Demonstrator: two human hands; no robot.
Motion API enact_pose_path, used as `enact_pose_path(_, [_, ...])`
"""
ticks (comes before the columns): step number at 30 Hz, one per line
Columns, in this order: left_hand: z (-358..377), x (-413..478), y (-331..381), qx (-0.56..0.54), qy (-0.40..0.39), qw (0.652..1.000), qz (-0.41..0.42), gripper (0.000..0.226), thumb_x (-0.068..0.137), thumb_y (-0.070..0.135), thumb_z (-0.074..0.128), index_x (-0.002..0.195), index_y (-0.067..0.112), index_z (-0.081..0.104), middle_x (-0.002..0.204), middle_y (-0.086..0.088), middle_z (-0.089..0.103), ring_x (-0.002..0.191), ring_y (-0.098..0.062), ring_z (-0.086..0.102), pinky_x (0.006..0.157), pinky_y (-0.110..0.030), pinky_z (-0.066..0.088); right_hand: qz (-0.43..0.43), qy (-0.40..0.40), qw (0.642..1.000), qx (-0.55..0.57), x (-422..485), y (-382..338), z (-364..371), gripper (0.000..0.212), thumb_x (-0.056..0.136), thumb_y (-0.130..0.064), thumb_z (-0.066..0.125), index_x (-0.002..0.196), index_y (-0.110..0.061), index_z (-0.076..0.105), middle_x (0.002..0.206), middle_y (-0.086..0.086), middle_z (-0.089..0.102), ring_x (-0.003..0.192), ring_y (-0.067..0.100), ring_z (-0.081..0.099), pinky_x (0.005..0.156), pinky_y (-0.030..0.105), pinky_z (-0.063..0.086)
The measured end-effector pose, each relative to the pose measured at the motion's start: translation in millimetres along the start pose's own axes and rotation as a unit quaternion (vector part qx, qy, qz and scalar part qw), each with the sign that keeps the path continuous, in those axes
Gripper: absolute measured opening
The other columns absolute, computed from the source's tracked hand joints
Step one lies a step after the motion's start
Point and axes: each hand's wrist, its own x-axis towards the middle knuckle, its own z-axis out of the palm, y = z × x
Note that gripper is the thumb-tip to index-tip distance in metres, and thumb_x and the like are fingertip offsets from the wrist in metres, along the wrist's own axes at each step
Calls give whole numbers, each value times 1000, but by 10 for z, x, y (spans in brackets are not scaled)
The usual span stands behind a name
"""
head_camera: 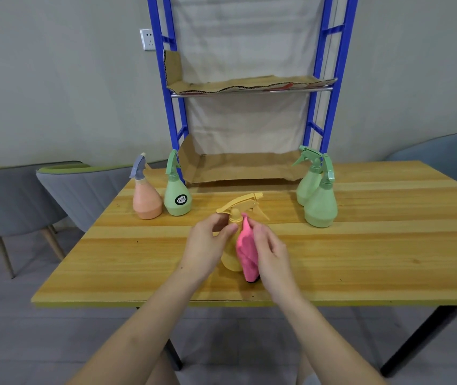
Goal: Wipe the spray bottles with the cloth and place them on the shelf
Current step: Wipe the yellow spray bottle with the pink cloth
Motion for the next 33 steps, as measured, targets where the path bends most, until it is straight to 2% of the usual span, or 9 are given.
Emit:
enact_pose_path(5, [-25, 40, -45, 26, -25, 999, 1, 33, 98, 38, 70, 122, 17, 74, 114, 8, 74, 105, -5, 67, 92, -24, 53, -27, -51, 993, -102, 54, 56, -39, 44, 109, -39, 55, 152, -39, 51, 129, -33, 64, 121, -4, 64, 97, 21, 56])
enact_pose_path(9, [-1, 74, -34, 32, -15, 999, 5, 26, 94, 48, 72, 94, 23, 74, 92, 8, 66, 82, 2, 61, 67, -13, 41, -30, -48, 986, -155, 107, 152, -108, 48, 107, -33, 60, 154, -41, 49, 123, -17, 74, 107, 3, 73, 87, 28, 62])
enact_pose_path(11, [15, 99, -39, 35, -3, 999, 17, 25, 94, 46, 72, 88, 22, 71, 88, 6, 61, 79, 0, 59, 66, -15, 38, -13, -48, 981, -190, 107, 216, -164, 47, 107, -37, 58, 153, -47, 48, 115, -7, 77, 98, 16, 75, 78, 39, 65])
enact_pose_path(17, [51, 108, -83, 46, 16, 998, 32, 26, 96, 44, 70, 95, 18, 71, 91, 7, 64, 87, -3, 60, 73, -13, 42, -7, -29, 962, -270, 117, 305, -264, 44, 108, -39, 55, 151, -49, 48, 115, -3, 78, 99, 14, 72, 87, 38, 61])
enact_pose_path(20, [43, 122, -92, 55, 16, 997, 42, 22, 98, 40, 69, 89, 20, 66, 88, 8, 62, 84, -2, 58, 71, -14, 41, -45, -1, 982, -183, 142, 240, -47, 40, 109, -34, 56, 147, -45, 56, 108, -11, 79, 95, 4, 73, 84, 27, 61])
enact_pose_path(22, [42, 115, -112, 56, 14, 997, 51, 23, 99, 39, 67, 86, 20, 63, 86, 8, 60, 82, -3, 58, 70, -16, 41, -60, 2, 990, -125, 143, 229, 94, 39, 109, -30, 57, 147, -40, 58, 108, -12, 79, 98, 3, 75, 87, 31, 63])
enact_pose_path(27, [45, 110, -143, 51, 16, 997, 48, 23, 100, 44, 64, 93, 21, 65, 92, 5, 64, 84, -3, 59, 76, -31, 48, -55, -13, 971, -231, 87, 269, -98, 48, 109, -33, 55, 152, -50, 47, 111, -8, 78, 90, 8, 75, 78, 31, 63])
enact_pose_path(29, [63, 100, -115, 57, 12, 997, 45, 19, 101, 44, 63, 96, 25, 62, 98, 6, 65, 85, 1, 58, 76, -29, 47, -24, -38, 970, -241, 82, 272, -217, 48, 109, -31, 55, 150, -55, 46, 112, -5, 79, 85, 13, 73, 78, 34, 63])
enact_pose_path(33, [63, 89, -74, 74, 8, 997, 29, 20, 102, 45, 61, 102, 26, 60, 105, 6, 66, 88, -5, 59, 70, -20, 42, -39, -42, 959, -279, 107, 264, -265, 50, 109, -27, 56, 152, -49, 46, 115, -12, 77, 80, 2, 67, 74, 29, 58])
